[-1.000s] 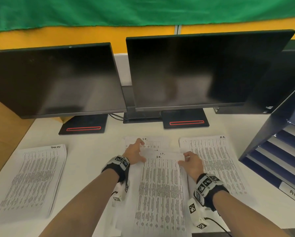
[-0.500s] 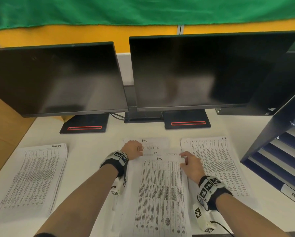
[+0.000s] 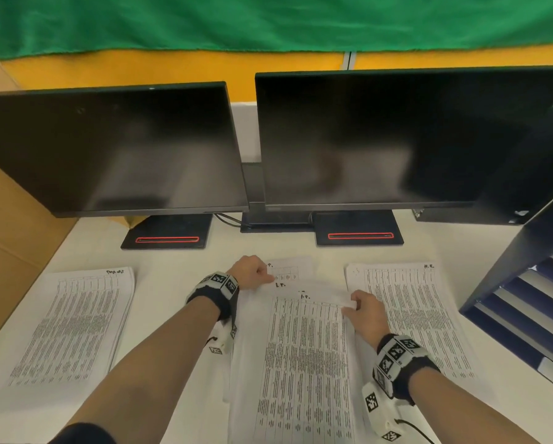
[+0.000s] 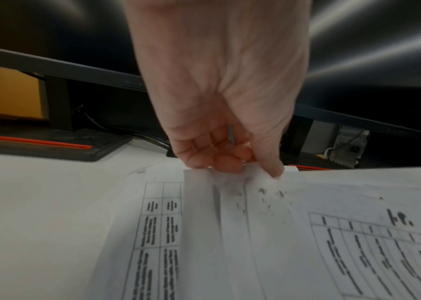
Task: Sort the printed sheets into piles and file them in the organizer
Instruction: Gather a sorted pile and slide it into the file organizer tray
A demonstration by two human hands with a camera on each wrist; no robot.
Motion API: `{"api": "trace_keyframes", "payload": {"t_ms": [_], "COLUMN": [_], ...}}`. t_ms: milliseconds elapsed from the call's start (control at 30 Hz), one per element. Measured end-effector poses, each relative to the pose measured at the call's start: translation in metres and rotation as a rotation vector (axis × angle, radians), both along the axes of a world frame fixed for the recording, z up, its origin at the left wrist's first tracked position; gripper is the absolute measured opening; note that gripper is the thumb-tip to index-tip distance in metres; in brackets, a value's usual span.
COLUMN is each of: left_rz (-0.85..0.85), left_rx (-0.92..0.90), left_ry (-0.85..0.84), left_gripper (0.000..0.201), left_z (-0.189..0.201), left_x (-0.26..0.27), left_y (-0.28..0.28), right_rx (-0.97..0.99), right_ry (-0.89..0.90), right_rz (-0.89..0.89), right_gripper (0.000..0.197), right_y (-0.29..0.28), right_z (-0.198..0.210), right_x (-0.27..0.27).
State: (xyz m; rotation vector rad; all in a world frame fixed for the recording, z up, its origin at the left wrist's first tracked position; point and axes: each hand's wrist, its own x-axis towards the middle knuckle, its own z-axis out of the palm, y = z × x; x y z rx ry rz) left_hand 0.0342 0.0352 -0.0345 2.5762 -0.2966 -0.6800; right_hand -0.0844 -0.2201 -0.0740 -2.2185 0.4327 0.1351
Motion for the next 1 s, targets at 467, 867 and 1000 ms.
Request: {"api": "trace_keyframes", "payload": {"t_ms": [467, 867, 1000], "left_rz": [0.25, 0.736, 0.691], "left_rx": [0.239, -0.302, -0.231], "left_ry": [-0.07, 0.109, 0.373], "left_gripper": [0.053, 0.071, 0.087], "left_z": [-0.031, -0.021, -0.016], "left_x": [-0.006, -0.045, -0.044], "left_y": [0.037, 0.019, 0.006], "right_rx": [-0.017, 0.031, 0.136], "right_ry": [0.109, 0.172, 0.187], "right_rz": [-0.031, -0.191, -0.192], "right_gripper": [0.019, 0.014, 0.034], "right_y": [0.008, 0.027, 0.031], "right_z": [-0.008, -0.007, -0.002], "right_x": [0.018, 0.03, 0.03]}}
